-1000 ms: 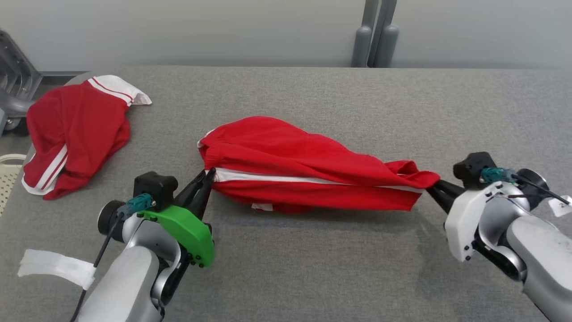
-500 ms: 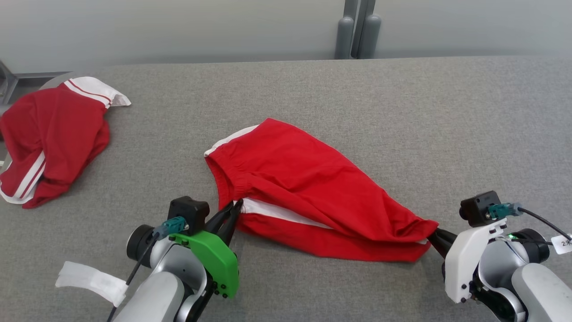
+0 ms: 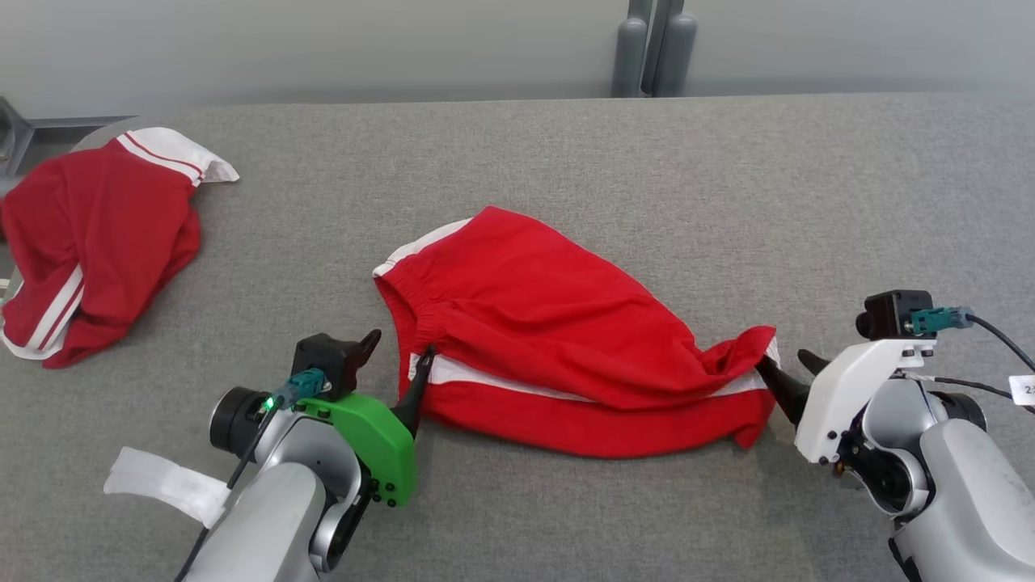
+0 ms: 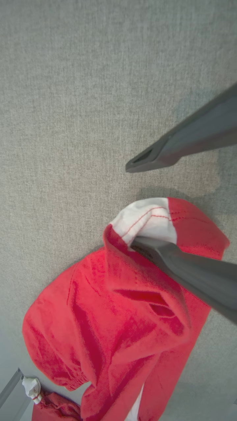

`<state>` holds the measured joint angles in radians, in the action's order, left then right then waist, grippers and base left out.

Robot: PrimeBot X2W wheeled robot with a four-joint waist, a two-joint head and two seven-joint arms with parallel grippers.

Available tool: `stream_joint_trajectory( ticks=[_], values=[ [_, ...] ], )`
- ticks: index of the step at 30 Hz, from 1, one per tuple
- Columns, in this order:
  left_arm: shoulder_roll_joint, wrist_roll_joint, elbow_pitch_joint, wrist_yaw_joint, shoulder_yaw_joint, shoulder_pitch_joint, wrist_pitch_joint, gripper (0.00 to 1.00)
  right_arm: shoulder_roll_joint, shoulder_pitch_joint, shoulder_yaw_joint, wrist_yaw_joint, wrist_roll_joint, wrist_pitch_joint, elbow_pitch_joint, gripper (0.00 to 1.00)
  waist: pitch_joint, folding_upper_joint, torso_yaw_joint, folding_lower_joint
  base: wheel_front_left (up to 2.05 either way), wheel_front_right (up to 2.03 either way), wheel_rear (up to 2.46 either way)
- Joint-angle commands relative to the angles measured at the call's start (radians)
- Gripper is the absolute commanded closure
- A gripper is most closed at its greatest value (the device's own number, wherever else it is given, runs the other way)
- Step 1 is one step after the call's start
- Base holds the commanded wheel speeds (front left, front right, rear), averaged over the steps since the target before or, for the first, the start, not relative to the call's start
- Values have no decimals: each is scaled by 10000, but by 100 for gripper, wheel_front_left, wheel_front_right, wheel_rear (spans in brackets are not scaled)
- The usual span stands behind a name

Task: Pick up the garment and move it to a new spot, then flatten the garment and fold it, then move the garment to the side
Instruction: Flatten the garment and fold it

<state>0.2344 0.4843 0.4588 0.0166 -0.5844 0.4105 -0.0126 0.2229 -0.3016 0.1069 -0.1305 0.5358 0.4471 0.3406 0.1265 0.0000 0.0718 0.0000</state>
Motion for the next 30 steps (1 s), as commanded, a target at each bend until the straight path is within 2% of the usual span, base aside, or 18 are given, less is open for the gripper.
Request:
stream_joint_trajectory(
  ticks=[1,5,9,18,20,23,30],
  values=[
    [12,26,80,-46,75,21,122,0,-80,-77,-47,-4,-193,-115,77,0,-69,0,78,0,0,0,0],
    [-58,156,217,-223,234,-390,635,0,-86,214,-357,-2,-823,-592,172,0,-286,0,226,0,0,0,0],
    [31,112,87,-618,437,-857,1289,0,-261,808,-870,-2,-1319,-1307,-154,0,-579,0,333,0,0,0,0],
    [139,156,-835,-1602,1133,-2294,2597,0,-1372,2448,-1894,-4,-2017,-2992,-1243,0,-1271,0,203,0,0,0,0],
    [94,225,-1152,-1666,1343,-2688,2721,0,-1535,2748,-1978,-2,-2062,-3345,-1416,0,-1403,0,132,0,0,0,0],
    [75,204,-1624,-1528,1550,-3293,2792,0,-1664,3080,-1963,-2,-2020,-3856,-1617,0,-1510,0,24,0,0,0,0],
    [-14,-438,-2838,-1274,2416,-4536,2774,0,-1720,3516,-1545,-4,-2091,-4784,-1908,0,-1661,0,-115,0,0,0,0]
  ],
)
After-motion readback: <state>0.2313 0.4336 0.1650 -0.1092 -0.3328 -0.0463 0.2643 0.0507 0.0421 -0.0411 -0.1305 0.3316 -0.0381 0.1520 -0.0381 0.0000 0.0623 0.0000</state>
